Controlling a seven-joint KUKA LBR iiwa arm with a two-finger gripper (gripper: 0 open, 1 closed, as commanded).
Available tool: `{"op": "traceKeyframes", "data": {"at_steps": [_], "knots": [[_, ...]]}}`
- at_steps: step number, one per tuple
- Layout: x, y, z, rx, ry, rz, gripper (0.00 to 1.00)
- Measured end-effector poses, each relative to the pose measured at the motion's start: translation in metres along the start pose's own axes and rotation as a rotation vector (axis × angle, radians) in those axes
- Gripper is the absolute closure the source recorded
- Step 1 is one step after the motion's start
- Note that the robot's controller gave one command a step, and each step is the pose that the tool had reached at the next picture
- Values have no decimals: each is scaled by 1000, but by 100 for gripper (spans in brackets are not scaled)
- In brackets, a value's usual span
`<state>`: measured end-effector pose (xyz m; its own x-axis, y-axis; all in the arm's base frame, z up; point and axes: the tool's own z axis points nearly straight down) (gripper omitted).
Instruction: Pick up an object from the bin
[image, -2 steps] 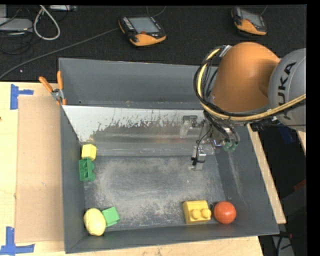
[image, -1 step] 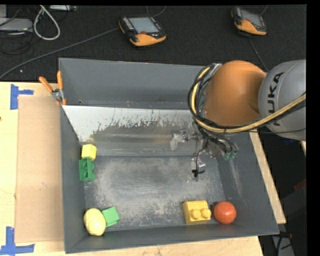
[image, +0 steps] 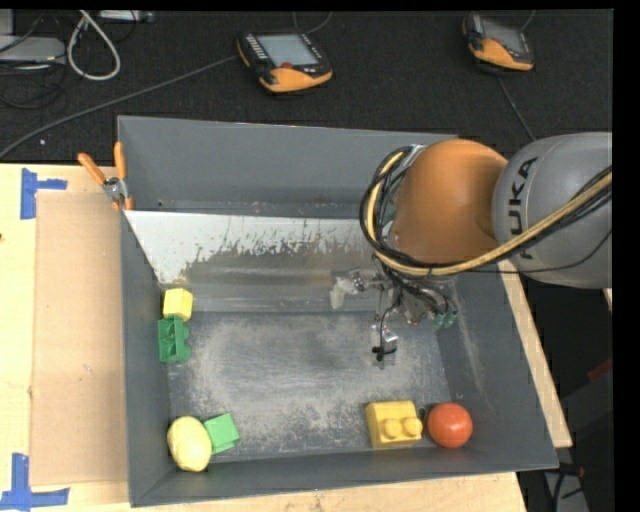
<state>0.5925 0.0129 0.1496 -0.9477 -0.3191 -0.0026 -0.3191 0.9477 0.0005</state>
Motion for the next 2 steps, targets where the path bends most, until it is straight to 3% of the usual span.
{"op": "traceKeyframes", "data": {"at_steps": [1, 2], "knots": [[-2, 4, -14, -1, 3, 136, 0], [-6, 16, -34, -2, 2, -120, 0]]}}
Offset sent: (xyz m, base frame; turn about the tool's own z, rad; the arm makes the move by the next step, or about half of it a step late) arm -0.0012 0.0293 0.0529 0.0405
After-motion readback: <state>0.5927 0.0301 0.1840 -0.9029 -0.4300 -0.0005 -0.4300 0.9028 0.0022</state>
